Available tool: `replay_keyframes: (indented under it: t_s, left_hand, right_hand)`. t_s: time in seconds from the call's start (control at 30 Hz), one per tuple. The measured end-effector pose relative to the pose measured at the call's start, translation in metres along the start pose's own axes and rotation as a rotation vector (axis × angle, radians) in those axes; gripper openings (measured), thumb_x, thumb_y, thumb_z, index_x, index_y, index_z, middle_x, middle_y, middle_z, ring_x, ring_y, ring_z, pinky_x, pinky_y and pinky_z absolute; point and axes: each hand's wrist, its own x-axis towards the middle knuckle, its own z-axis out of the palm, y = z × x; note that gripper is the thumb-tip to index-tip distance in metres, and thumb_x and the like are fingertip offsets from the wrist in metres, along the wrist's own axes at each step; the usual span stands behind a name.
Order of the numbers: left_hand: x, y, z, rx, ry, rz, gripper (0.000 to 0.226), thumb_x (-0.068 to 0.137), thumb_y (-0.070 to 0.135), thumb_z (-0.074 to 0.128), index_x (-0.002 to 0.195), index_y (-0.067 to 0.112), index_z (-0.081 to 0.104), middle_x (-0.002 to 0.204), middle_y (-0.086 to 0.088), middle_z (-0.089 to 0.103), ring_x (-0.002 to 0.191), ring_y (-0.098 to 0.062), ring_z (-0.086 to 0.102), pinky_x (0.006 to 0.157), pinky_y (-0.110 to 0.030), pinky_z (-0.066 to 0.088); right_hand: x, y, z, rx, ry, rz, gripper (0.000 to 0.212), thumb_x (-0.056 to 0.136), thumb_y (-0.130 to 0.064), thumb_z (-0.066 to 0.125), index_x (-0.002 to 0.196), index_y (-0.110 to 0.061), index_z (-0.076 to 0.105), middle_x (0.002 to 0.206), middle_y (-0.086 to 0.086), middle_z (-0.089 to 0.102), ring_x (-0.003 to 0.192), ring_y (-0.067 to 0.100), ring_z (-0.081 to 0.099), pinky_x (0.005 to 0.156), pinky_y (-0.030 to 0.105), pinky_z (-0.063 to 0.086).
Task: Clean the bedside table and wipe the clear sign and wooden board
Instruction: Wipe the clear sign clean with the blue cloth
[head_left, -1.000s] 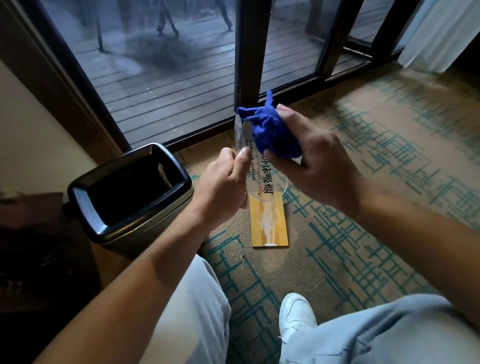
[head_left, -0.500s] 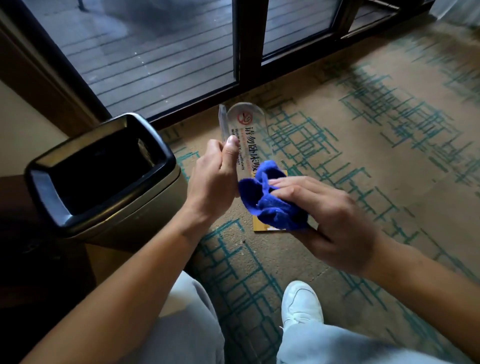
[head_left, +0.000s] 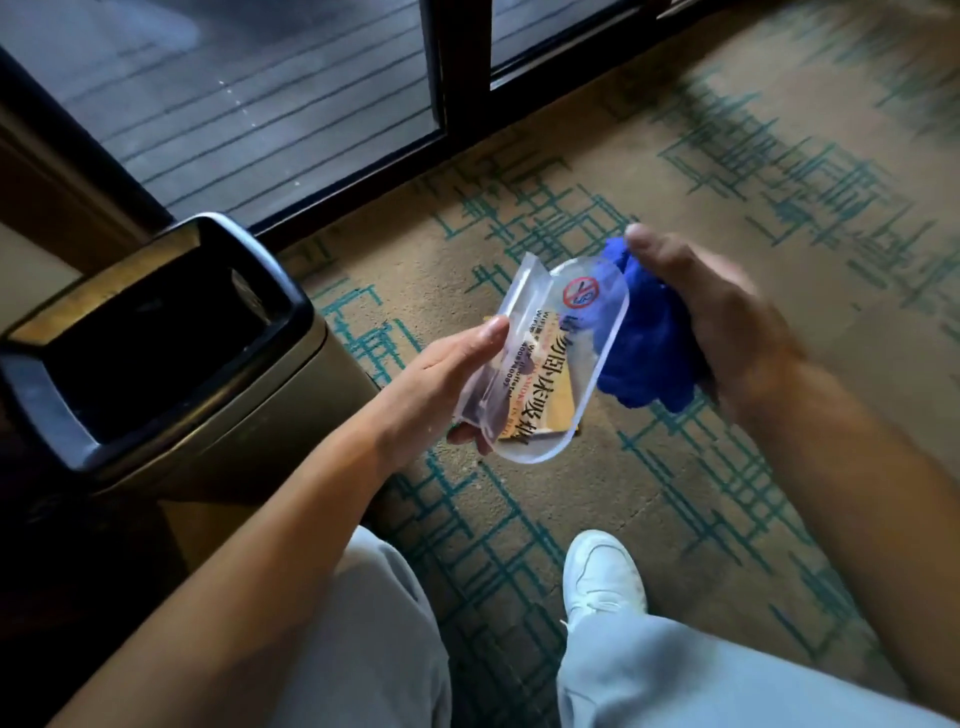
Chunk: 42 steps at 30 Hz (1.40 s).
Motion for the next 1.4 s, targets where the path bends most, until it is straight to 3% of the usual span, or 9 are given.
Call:
replay_keyframes:
  t_s: [0.1,0.27,0.4,0.53,0.77,0.97,1.1,1.23,1.4]
  left_hand:
    - [0.001,-0.004,0.004,-0.045,-0.034,-0.06,0.056,0.089,0.071,0.052,0.093,0.019,0.073,0.069,-0.007,0.065,0.049,-0.017,0.054,0.046,-0.019,0.035]
    - [0.005,-0.002,0.007,-0.136,-0.02,-0.08,0.073,0.077,0.084,0.052,0.105,0.021,0.073,0.078,-0.011,0.066,0.058,-0.021,0.06,0.052,-0.026,0.043]
    - [0.005,0.004,0.0,-0.264,0.068,0.025,0.114,0.058,0.091,0.057,0.137,0.009,0.055,0.13,-0.022,0.064,0.105,-0.033,0.065,0.076,-0.037,0.056]
    - [0.004,0.003,0.019,-0.076,0.203,0.165,0.109,0.06,0.084,0.068,0.14,0.012,0.05,0.136,-0.006,0.064,0.127,-0.023,0.06,0.101,-0.041,0.05]
    - [0.005,0.003,0.039,-0.06,0.422,0.337,0.06,0.082,0.034,0.076,0.125,-0.004,0.055,0.111,-0.002,0.075,0.105,-0.012,0.07,0.084,-0.018,0.052]
    - [-0.01,0.002,0.019,-0.088,0.367,0.252,0.067,0.078,0.06,0.075,0.122,0.012,0.063,0.115,-0.008,0.072,0.112,-0.028,0.067,0.097,-0.043,0.054]
    - [-0.011,0.006,0.026,-0.102,0.274,0.164,0.045,0.088,0.054,0.062,0.117,0.02,0.07,0.11,-0.008,0.073,0.1,-0.023,0.069,0.087,-0.039,0.054]
    - [-0.007,0.015,0.032,-0.183,0.263,0.098,0.051,0.083,0.067,0.062,0.112,0.028,0.076,0.107,-0.006,0.074,0.094,-0.021,0.069,0.087,-0.037,0.053]
    - [-0.006,0.017,0.027,-0.132,0.41,0.169,0.061,0.09,0.062,0.055,0.119,0.01,0.07,0.112,-0.03,0.069,0.095,-0.043,0.068,0.089,-0.059,0.051]
  right_hand:
    - [0.002,0.002,0.008,-0.023,0.039,0.002,0.025,0.069,-0.037,0.075,0.088,-0.022,0.07,0.076,0.002,0.07,0.066,0.017,0.064,0.06,0.028,0.05]
    - [-0.004,0.011,0.013,0.144,0.146,0.102,0.013,0.084,-0.01,0.066,0.094,-0.003,0.065,0.083,0.016,0.068,0.065,0.024,0.06,0.059,0.029,0.049]
    - [-0.012,0.022,0.008,0.321,0.171,0.254,0.023,0.089,-0.022,0.062,0.105,-0.007,0.065,0.068,0.015,0.061,0.043,0.026,0.053,0.047,0.032,0.045]
    - [-0.022,0.031,0.013,0.516,0.091,0.329,0.049,0.094,-0.03,0.055,0.131,0.001,0.047,0.075,0.023,0.062,0.044,0.034,0.055,0.042,0.035,0.047]
    - [-0.041,0.041,0.029,0.601,-0.094,0.261,0.047,0.093,-0.036,0.061,0.125,-0.005,0.048,0.104,0.036,0.067,0.064,0.051,0.067,0.048,0.045,0.053]
    - [-0.025,0.031,-0.004,0.364,0.228,0.303,0.034,0.093,-0.032,0.063,0.113,-0.004,0.063,0.097,0.031,0.064,0.063,0.032,0.064,0.056,0.037,0.052]
    - [0.004,0.001,-0.003,0.546,0.114,0.155,0.036,0.096,-0.016,0.045,0.08,-0.012,0.078,0.097,0.02,0.071,0.085,0.034,0.066,0.073,0.041,0.054]
    - [0.024,-0.013,0.034,0.698,0.07,0.125,0.034,0.1,-0.011,0.044,0.122,0.011,0.059,0.115,0.026,0.068,0.101,0.036,0.067,0.093,0.041,0.054]
    - [0.021,-0.008,0.056,0.802,-0.049,0.124,0.046,0.103,-0.02,0.038,0.133,0.011,0.053,0.128,0.024,0.063,0.115,0.034,0.063,0.103,0.04,0.049]
